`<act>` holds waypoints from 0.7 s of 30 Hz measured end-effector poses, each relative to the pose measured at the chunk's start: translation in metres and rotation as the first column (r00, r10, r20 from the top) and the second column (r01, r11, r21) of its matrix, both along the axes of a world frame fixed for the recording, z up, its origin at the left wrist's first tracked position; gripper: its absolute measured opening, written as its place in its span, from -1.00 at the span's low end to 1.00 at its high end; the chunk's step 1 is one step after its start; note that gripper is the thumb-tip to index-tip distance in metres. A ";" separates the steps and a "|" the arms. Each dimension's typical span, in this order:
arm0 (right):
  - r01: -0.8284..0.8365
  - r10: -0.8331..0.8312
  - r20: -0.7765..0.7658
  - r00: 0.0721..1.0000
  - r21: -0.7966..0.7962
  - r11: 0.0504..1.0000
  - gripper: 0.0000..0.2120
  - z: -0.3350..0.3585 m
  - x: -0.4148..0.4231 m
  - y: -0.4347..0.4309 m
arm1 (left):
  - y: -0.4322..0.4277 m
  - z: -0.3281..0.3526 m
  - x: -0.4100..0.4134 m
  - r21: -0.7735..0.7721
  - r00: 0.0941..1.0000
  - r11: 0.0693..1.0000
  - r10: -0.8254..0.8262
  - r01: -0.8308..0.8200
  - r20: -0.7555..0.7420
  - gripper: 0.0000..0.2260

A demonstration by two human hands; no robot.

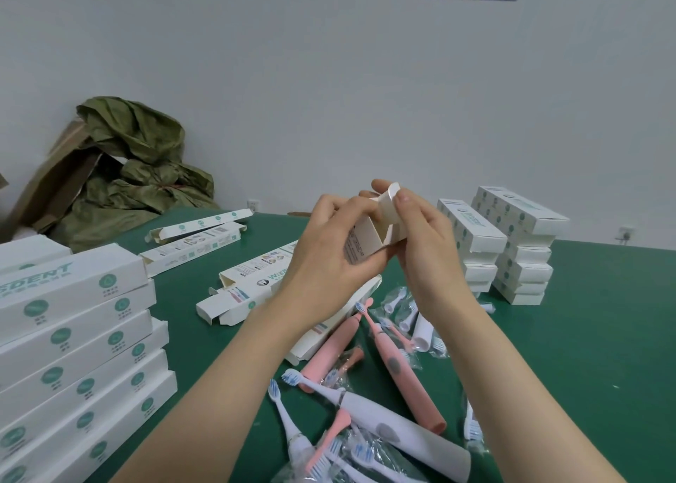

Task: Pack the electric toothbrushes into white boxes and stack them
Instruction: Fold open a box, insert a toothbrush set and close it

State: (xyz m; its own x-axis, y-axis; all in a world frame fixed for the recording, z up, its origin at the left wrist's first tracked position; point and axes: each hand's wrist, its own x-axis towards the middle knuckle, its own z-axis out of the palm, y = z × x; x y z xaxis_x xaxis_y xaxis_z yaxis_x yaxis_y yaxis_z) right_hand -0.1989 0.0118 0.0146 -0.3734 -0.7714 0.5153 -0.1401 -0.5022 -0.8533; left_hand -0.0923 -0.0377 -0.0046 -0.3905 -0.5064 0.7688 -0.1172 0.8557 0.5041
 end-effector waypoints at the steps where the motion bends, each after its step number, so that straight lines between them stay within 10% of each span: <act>1: 0.049 -0.049 -0.077 0.996 -0.008 0.999 -0.72 -0.001 0.001 0.000 | 0.001 -0.001 -0.002 0.016 1.000 1.000 -0.006 0.006 -0.009 -0.75; 8: 0.230 -0.260 -0.482 0.837 -0.120 0.966 -0.68 -0.008 0.002 0.001 | 0.001 -0.001 -0.003 0.094 0.991 0.995 0.004 0.009 -0.133 -0.61; 21: 0.250 -0.223 -0.694 0.684 -0.065 0.966 -0.51 -0.015 0.000 -0.003 | 0.000 -0.005 -0.008 0.162 0.970 0.976 0.174 -0.147 -0.167 -0.74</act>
